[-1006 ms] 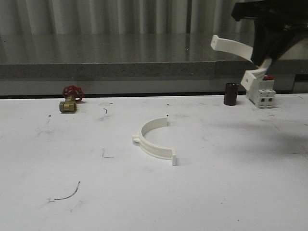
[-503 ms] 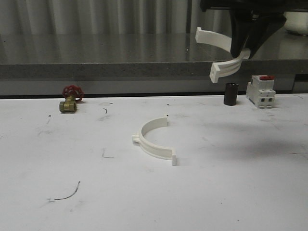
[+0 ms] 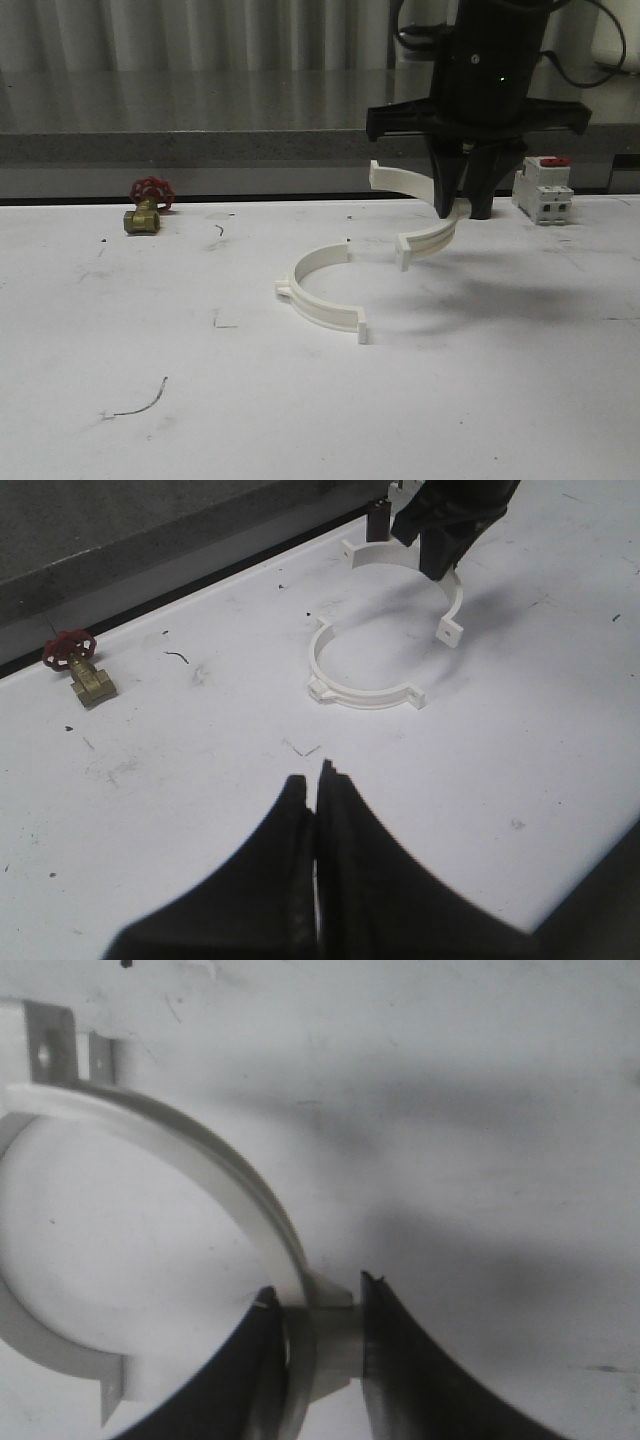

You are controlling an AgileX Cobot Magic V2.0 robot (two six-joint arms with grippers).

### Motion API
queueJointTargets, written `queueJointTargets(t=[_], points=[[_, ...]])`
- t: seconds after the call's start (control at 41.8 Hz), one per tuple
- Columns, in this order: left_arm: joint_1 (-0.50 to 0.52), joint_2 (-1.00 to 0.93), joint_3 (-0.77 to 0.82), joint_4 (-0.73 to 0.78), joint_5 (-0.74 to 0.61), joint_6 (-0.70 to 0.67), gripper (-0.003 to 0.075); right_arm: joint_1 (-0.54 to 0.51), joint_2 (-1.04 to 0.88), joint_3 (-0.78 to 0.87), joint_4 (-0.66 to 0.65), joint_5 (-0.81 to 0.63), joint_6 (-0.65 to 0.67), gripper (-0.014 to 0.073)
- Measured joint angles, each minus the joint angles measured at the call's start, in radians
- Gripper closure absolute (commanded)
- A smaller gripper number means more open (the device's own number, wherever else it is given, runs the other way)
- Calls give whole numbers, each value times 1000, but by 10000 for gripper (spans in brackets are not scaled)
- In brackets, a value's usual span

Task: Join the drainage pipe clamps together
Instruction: 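Lower the half-clamp so its ends meet the first half, forming a ring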

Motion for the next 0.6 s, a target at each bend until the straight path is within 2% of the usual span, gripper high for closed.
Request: queueJointTargets(t=[0.599], points=[[0,0,0,0,0,0,741,11,99,-2,4,-71,12,511]])
